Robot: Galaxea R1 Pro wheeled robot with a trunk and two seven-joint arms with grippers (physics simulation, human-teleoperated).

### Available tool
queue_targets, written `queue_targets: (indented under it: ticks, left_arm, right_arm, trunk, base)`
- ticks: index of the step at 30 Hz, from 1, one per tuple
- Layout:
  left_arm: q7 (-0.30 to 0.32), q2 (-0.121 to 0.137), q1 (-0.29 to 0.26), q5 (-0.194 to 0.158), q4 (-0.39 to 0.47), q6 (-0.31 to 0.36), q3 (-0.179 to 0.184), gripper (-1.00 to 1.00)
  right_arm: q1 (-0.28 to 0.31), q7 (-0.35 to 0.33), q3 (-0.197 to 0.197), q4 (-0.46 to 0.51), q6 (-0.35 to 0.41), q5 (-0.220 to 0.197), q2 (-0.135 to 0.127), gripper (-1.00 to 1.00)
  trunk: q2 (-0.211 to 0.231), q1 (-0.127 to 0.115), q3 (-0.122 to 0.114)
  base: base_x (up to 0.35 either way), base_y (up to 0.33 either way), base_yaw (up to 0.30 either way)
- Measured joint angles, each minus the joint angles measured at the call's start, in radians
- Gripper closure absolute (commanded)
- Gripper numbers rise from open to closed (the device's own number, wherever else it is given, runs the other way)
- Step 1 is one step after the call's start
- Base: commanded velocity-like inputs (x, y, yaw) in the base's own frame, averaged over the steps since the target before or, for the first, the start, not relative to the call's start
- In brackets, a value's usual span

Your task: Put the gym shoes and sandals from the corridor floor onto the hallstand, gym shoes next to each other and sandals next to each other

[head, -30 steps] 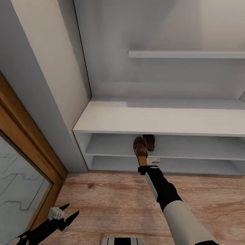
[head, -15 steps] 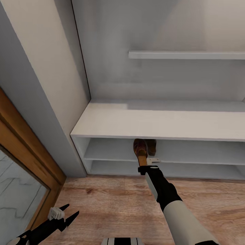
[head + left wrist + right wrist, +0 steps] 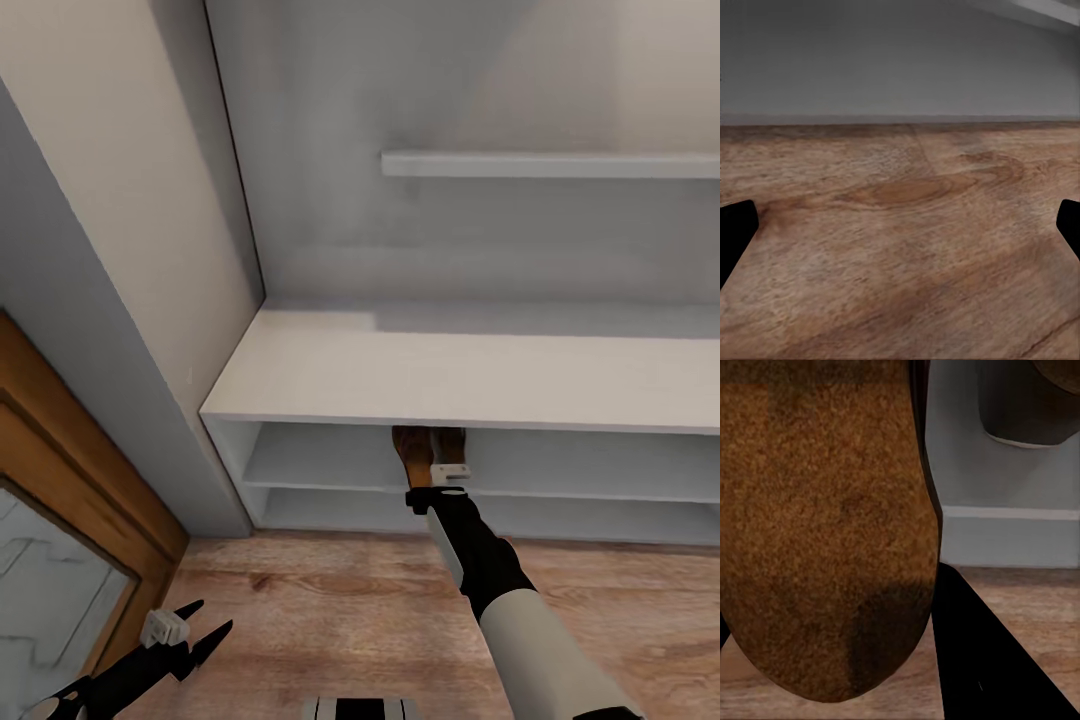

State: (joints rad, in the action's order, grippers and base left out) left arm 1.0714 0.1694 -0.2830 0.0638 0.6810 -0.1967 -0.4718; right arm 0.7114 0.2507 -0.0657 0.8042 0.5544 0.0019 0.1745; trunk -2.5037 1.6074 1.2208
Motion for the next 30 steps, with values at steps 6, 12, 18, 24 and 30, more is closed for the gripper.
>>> queue_targets:
  ticks: [6, 12, 18, 24, 30]
  left_arm:
    - [0.000, 0.000, 0.000, 0.000, -0.001, -0.001, 0.000, -1.00]
    - [0.000, 0.000, 0.000, 0.000, -0.002, -0.001, -0.001, -1.00]
    - [0.000, 0.000, 0.000, 0.000, -0.002, -0.001, 0.000, -1.00]
    - [0.000, 0.000, 0.000, 0.000, -0.002, -0.002, -0.001, -1.00]
    - [0.000, 0.000, 0.000, 0.000, -0.002, -0.001, -0.001, -1.00]
  right_arm:
    - [0.000, 0.000, 0.000, 0.000, 0.000, 0.000, 0.000, 1.00]
    - [0.000, 0.000, 0.000, 0.000, 0.000, 0.000, 0.000, 1.00]
    - [0.000, 0.000, 0.000, 0.000, 0.000, 0.000, 0.000, 1.00]
    - [0.000, 0.000, 0.000, 0.000, 0.000, 0.000, 0.000, 1.00]
    - [0.000, 0.000, 0.000, 0.000, 0.000, 0.000, 0.000, 1.00]
  trunk:
    - [0.000, 0.000, 0.000]
    - [0.000, 0.000, 0.000]
    - [0.000, 0.000, 0.000]
    - [0.000, 0.000, 0.000]
    - [0.000, 0.000, 0.000]
  base:
    - [0.041, 0.000, 0.000]
    - [0.080, 0.000, 0.000]
    - [0.150, 0.000, 0.000]
    - [0.097, 0.000, 0.000]
    - [0.074, 0.000, 0.000]
